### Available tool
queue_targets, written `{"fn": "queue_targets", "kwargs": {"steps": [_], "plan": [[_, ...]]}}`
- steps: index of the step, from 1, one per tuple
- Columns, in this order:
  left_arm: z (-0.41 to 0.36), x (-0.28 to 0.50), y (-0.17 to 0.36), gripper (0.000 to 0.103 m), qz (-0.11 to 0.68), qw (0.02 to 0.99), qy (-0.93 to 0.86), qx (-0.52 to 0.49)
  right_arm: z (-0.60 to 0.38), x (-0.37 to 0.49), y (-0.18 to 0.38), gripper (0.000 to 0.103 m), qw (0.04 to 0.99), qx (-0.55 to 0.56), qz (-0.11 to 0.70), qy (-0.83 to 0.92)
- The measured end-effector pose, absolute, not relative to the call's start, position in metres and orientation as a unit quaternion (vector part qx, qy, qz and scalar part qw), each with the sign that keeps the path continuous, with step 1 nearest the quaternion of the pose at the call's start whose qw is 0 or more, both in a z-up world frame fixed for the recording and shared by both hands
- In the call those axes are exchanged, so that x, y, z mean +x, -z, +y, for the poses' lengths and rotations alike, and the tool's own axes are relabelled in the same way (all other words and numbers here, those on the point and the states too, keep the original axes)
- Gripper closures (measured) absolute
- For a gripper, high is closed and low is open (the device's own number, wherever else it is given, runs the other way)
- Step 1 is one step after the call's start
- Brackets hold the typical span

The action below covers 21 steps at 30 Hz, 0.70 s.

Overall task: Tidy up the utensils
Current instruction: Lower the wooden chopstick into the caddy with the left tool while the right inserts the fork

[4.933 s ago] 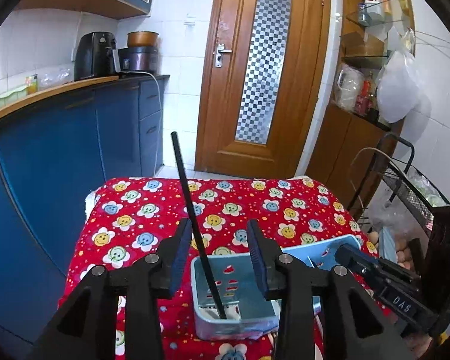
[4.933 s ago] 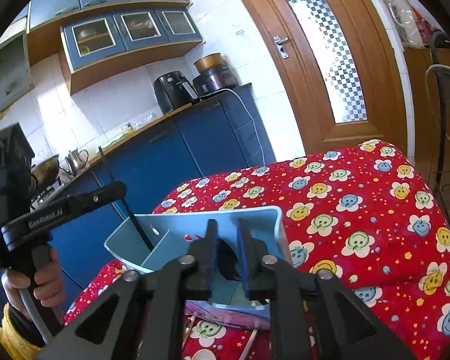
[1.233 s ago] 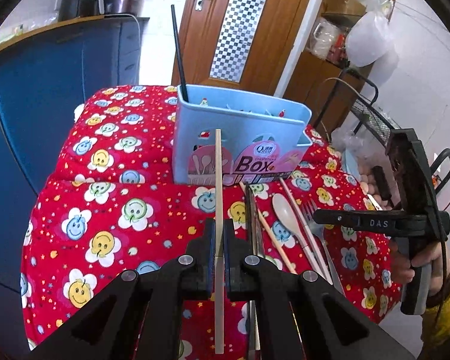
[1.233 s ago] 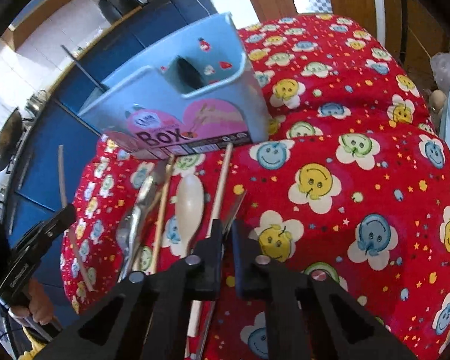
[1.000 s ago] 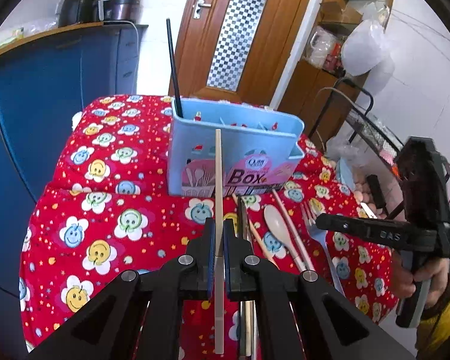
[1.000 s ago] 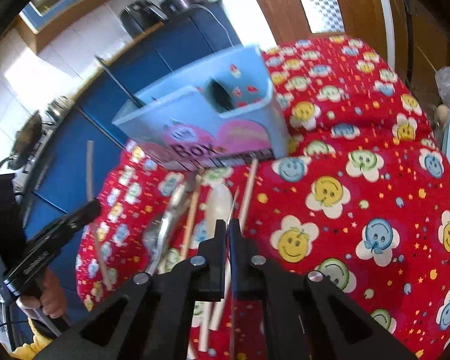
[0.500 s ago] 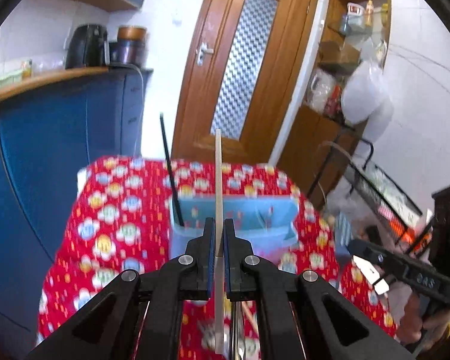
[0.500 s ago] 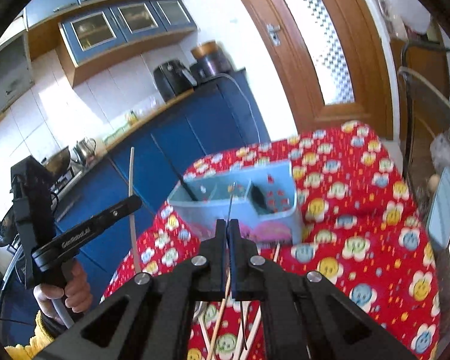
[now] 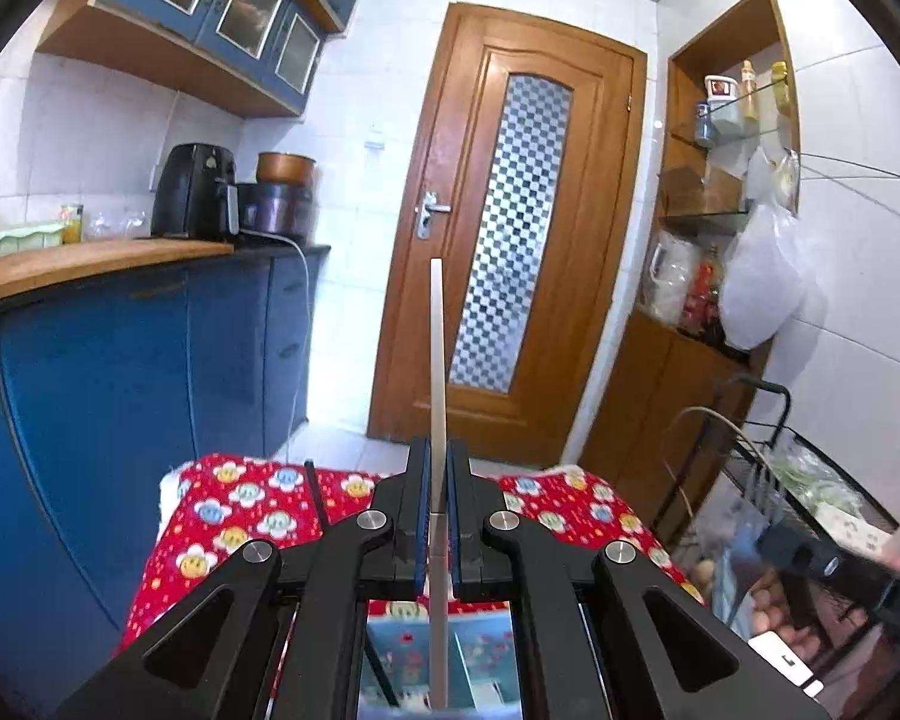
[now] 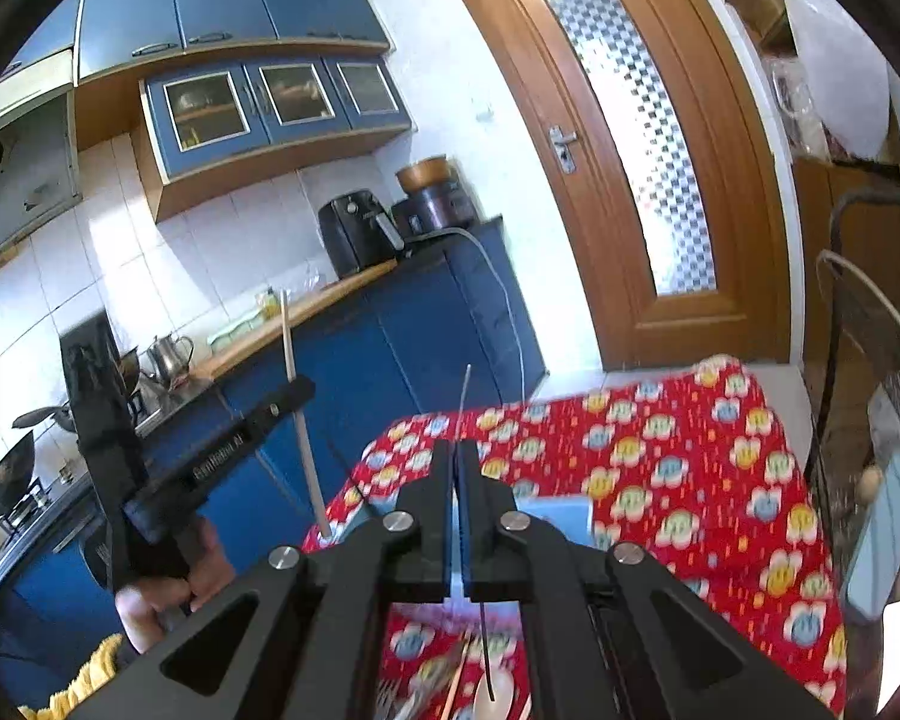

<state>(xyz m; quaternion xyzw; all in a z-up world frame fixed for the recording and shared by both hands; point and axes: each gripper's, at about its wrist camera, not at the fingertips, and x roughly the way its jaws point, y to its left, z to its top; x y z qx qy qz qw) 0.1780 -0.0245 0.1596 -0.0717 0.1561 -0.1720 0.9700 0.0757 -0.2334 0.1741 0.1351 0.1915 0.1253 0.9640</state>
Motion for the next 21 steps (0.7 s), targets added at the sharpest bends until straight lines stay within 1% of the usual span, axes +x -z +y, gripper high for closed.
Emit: {"fn": "queue_targets", "kwargs": {"steps": [5,11,21], "plan": [[-0.032,0.198,-0.135,0.098,0.163,0.971,0.160,-0.065,-0.235,0.098,-0.178,0.101,0.969,0.133,0.170,-0.121],[-0.034,0.214,-0.105,0.098,0.183,0.967,0.159,-0.072,-0.232,0.124,-0.168,0.101,0.975,0.114,0.157,-0.109],[-0.034,0.213,-0.084,0.098,0.190,0.965,0.165,-0.068,-0.223,0.143,-0.129,0.101,0.976,0.071,0.185,-0.094]]}}
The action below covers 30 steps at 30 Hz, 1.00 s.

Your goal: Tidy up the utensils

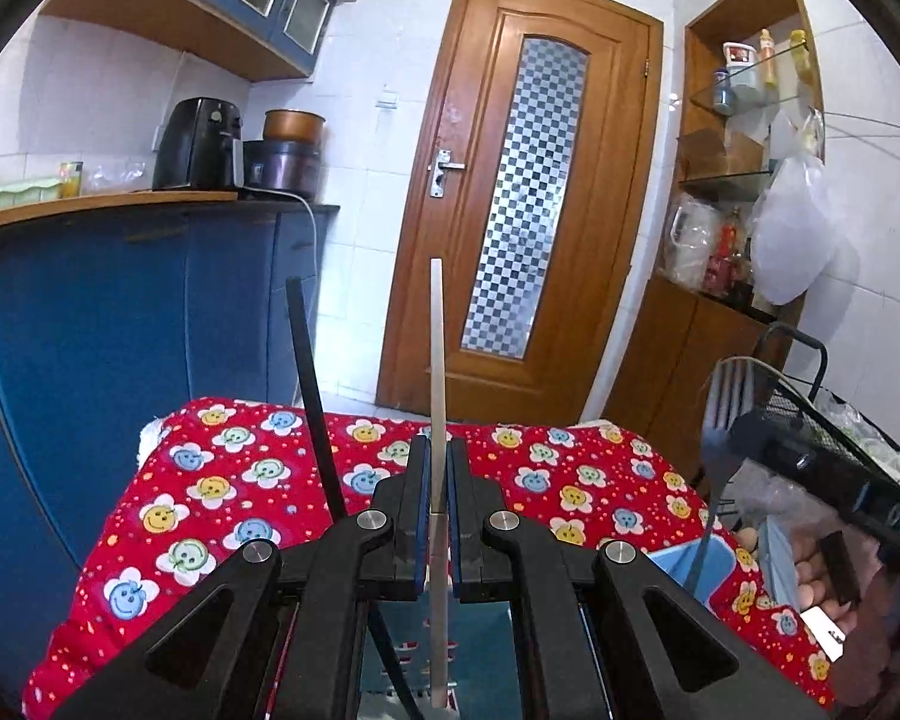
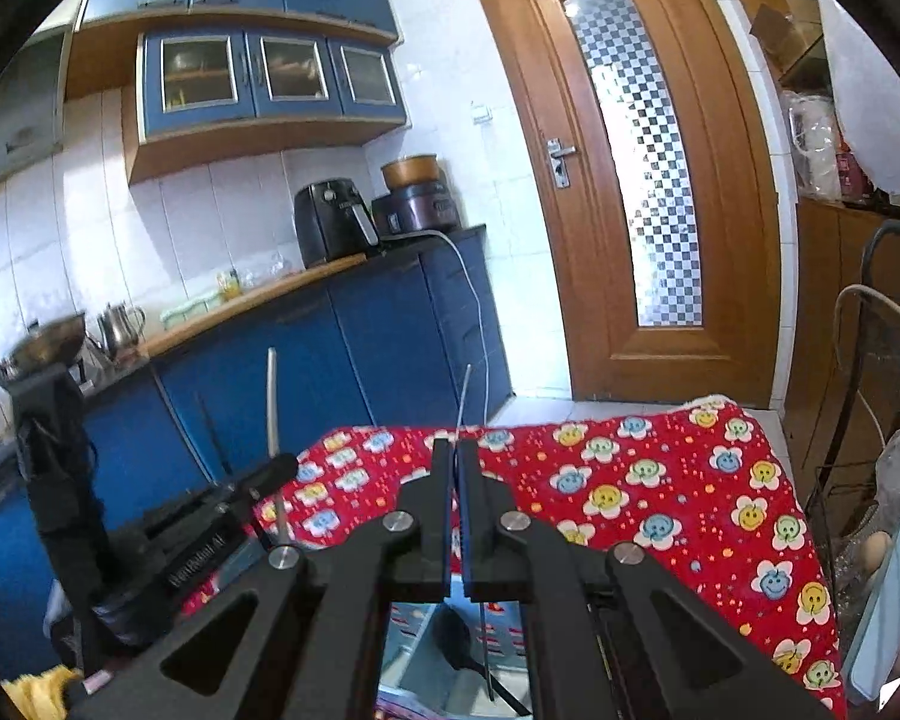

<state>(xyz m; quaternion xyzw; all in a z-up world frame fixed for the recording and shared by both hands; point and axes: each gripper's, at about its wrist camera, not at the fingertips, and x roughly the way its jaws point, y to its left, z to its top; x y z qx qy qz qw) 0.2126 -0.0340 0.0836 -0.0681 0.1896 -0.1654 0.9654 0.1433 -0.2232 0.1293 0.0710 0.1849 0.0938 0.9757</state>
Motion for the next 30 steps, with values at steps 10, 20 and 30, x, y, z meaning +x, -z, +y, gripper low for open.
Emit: {"fn": "queue_targets", "kwargs": {"steps": [10,20,30], "plan": [[-0.036,0.205,-0.080,0.093,0.217,0.960,0.170,-0.059,-0.216,0.145,-0.108,0.098,0.968,0.058,0.219,-0.103],[-0.031,0.185,-0.094,0.073,0.222,0.958,0.176,-0.045,-0.223,0.131,-0.119,0.087,0.965,0.098,0.211,-0.117],[-0.028,0.161,-0.109,0.072,0.253,0.951,0.174,-0.028,-0.220,0.098,-0.128,0.087,0.963,0.102,0.218,-0.119]]}}
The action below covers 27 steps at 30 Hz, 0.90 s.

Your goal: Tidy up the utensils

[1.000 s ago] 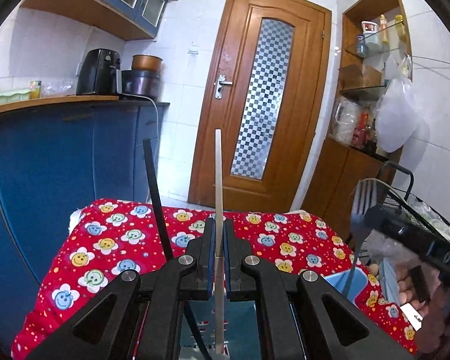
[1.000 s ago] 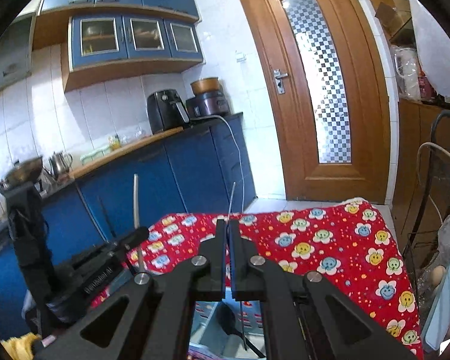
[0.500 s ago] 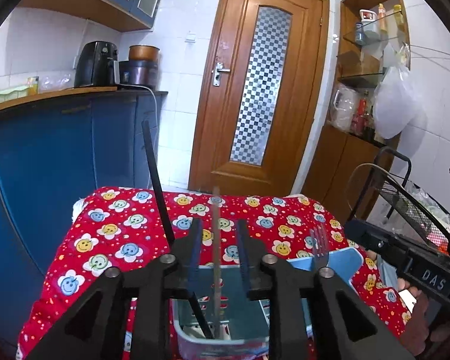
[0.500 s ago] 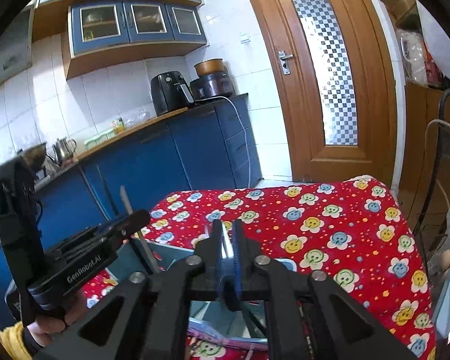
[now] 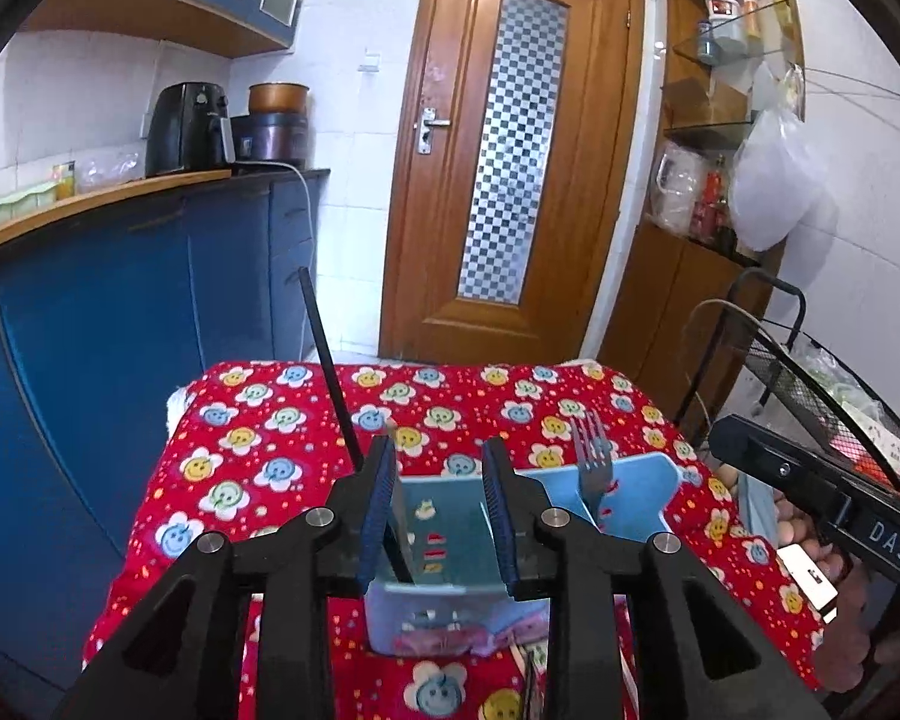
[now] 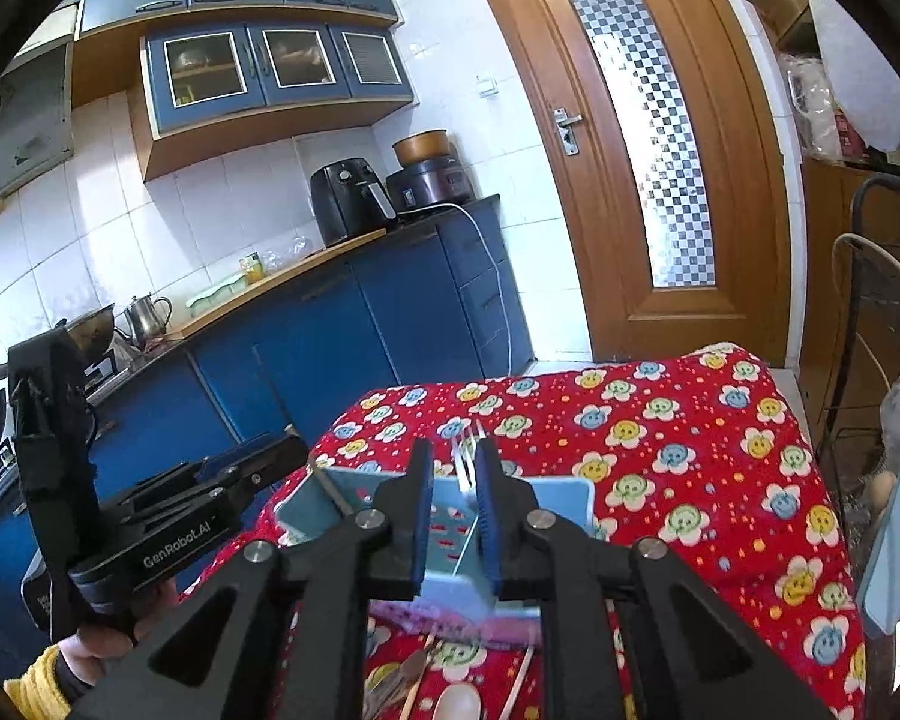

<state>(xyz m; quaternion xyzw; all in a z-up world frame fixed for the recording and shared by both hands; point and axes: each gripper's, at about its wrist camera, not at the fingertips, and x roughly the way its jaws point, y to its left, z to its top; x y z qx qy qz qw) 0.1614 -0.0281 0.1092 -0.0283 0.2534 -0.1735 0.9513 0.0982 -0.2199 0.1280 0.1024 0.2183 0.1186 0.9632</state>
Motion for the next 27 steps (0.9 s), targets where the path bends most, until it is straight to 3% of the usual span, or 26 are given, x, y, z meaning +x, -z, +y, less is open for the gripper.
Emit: {"fn": "queue_targets", "kwargs": {"steps": [16,27], "plan": [[-0.023,0.104,-0.110,0.072,0.309,0.930,0.197,-0.002,-0.213,0.041,-0.123,0.087,0.953,0.097,0.266,-0.112],[-0.036,0.087,-0.082,0.072,0.352,0.912,0.211,0.019,-0.216,0.024,-0.099,0.087,0.937,0.104,0.317,-0.105]]}}
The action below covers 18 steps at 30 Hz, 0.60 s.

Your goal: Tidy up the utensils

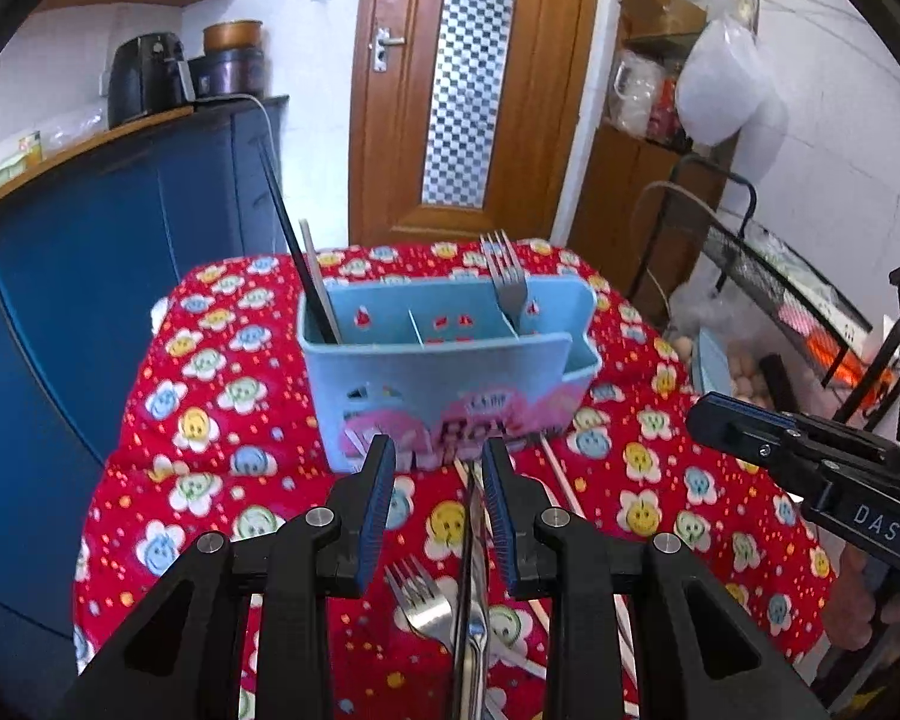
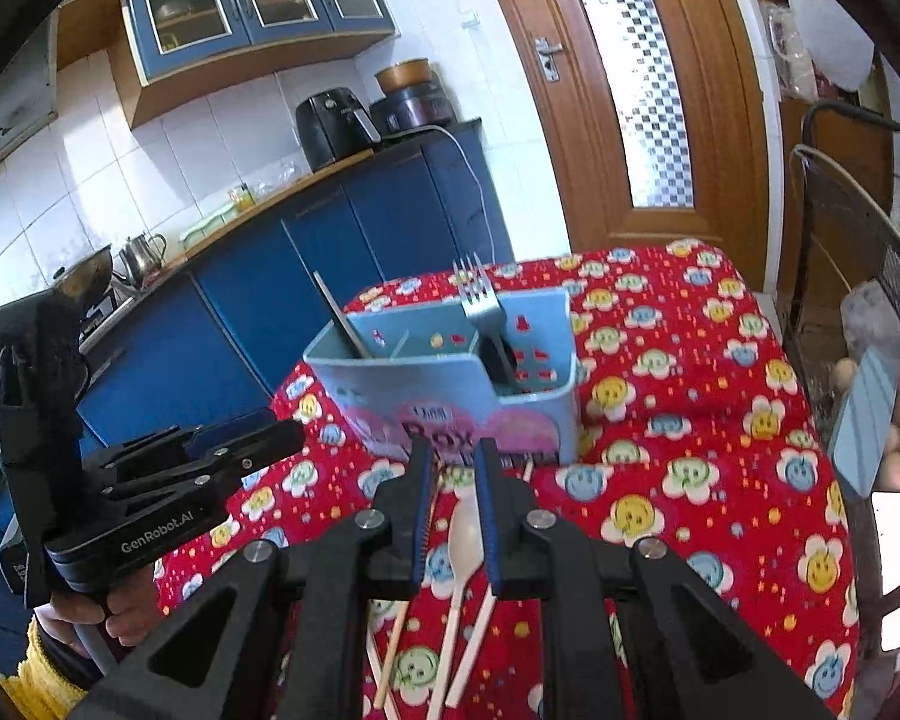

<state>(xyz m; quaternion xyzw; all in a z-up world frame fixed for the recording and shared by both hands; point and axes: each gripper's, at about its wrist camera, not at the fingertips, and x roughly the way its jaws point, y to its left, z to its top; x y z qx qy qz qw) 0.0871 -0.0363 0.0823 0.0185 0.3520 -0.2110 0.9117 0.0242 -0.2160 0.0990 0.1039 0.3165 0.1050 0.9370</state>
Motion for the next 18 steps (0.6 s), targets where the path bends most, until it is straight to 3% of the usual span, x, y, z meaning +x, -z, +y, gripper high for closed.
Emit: {"fn": "queue_targets", "kwargs": {"steps": [18], "plan": [[-0.072,0.100,-0.028,0.072,0.423,0.876,0.226,0.051,-0.248,0.021,-0.056,0.085,0.916,0.138,0.368,-0.083]]}}
